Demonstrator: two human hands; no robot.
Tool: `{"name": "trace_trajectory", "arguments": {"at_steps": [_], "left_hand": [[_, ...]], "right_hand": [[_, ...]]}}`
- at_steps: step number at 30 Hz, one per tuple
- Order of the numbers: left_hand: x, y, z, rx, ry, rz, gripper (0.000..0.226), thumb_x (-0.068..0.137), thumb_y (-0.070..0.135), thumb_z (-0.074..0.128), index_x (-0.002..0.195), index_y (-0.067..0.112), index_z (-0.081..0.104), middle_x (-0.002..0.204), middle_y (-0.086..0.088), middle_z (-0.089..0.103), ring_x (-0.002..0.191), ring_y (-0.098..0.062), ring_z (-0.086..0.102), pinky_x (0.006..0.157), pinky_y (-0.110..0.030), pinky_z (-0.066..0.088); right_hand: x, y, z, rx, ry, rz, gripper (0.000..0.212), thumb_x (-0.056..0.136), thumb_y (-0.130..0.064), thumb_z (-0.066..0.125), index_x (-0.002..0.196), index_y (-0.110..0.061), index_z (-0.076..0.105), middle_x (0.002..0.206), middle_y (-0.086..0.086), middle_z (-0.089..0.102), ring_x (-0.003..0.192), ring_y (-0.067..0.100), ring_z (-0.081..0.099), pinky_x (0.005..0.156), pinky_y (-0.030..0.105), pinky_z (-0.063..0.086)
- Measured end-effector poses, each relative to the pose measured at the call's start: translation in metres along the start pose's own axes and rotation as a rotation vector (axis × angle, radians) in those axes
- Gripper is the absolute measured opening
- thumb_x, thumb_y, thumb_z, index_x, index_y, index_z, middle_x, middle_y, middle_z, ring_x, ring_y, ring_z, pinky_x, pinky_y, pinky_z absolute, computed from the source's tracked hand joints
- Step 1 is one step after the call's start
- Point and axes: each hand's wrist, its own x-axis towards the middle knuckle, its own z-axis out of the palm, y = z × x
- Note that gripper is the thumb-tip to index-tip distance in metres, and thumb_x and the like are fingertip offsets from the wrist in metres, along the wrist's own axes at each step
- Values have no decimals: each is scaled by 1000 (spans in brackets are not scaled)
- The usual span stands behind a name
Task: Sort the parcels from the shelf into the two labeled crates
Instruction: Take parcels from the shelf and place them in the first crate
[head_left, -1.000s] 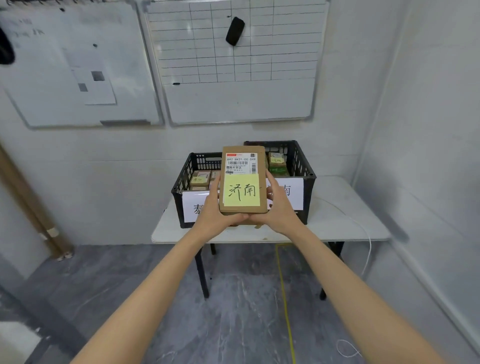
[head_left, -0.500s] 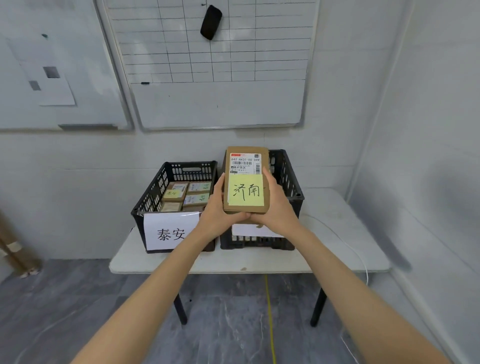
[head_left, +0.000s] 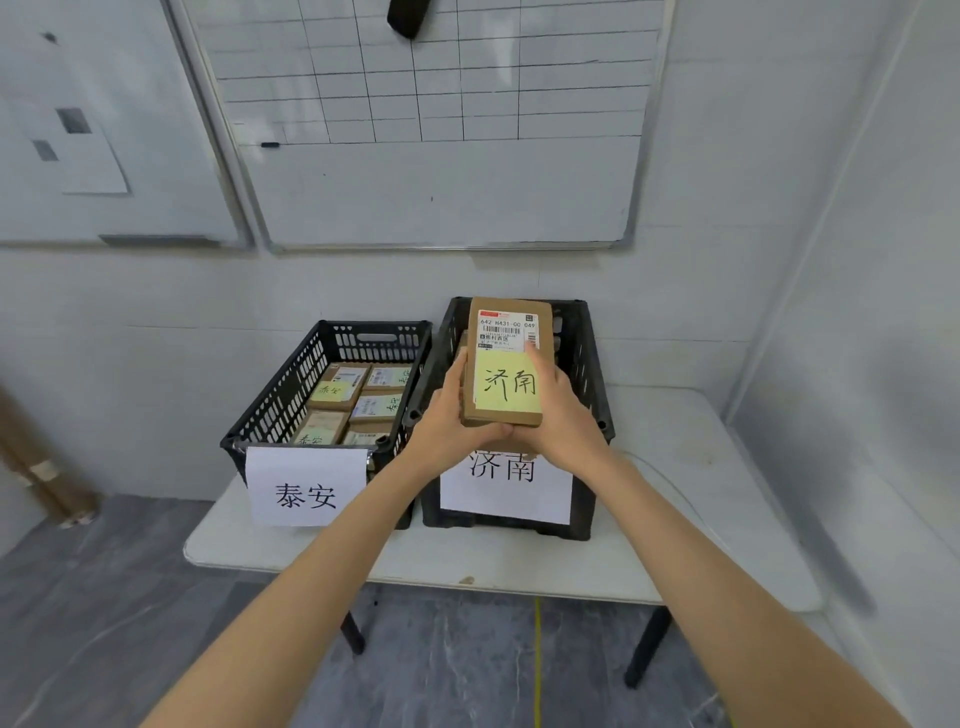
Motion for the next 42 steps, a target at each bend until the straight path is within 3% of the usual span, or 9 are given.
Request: {"name": "trace_trajectory", "arguments": {"at_steps": [2, 6, 11, 18, 26, 36, 42], "left_hand": [[16, -7, 1, 37, -22, 0, 106, 76, 25, 81, 150, 37, 7, 125, 34, 46, 120, 12, 43, 108, -32, 37], [49, -22, 0, 129, -66, -26, 102, 76, 46, 74, 151, 42, 5, 142, 14, 45, 135, -12, 38, 110, -51, 35], [93, -49, -9, 368, -66, -25, 86, 86, 65, 54, 149, 49, -3, 149, 5, 40, 133, -19, 44, 111, -55, 30], [151, -98, -50, 581, 5, -55, 74, 92, 68, 34, 153, 41, 3, 153, 1, 38, 138, -24, 37, 114, -52, 19], [203, -158, -82, 728, 10, -124, 75, 92, 67, 32, 154, 38, 0, 157, -2, 30, 144, -26, 26, 116, -54, 12], [234, -196, -90, 839, -32, -105, 79, 88, 73, 22, 154, 37, -1, 156, -1, 32, 143, -27, 28, 117, -54, 12], [243, -203, -88, 837, -62, -101, 85, 82, 77, 12, 154, 36, -1, 155, 1, 33, 142, -24, 30, 117, -55, 13]], "right_hand": [[13, 10, 3, 11, -10, 14, 109, 85, -38, 75, 156, -35, -8, 159, 8, 18, 135, 27, 43, 102, 46, 45], [43, 34, 8, 33, -60, 62, 107, 87, -40, 71, 155, -36, -12, 159, 8, 18, 134, 28, 44, 101, 49, 47], [89, 60, 19, 6, -116, 109, 105, 89, -40, 69, 154, -34, -13, 161, 7, 16, 138, 26, 40, 103, 47, 45], [153, 90, 55, -7, -240, 185, 109, 87, -44, 70, 155, -32, -14, 163, 3, 12, 142, 23, 34, 112, 49, 38], [204, 116, 121, -63, -402, 253, 108, 88, -48, 66, 154, -34, -18, 165, 4, 8, 146, 26, 27, 114, 52, 34], [228, 136, 175, -75, -517, 328, 109, 89, -45, 66, 152, -35, -21, 164, 9, -1, 147, 30, 23, 115, 51, 33], [231, 144, 187, -105, -564, 358, 111, 89, -43, 68, 150, -38, -25, 159, 9, 2, 141, 30, 31, 111, 47, 38]]}}
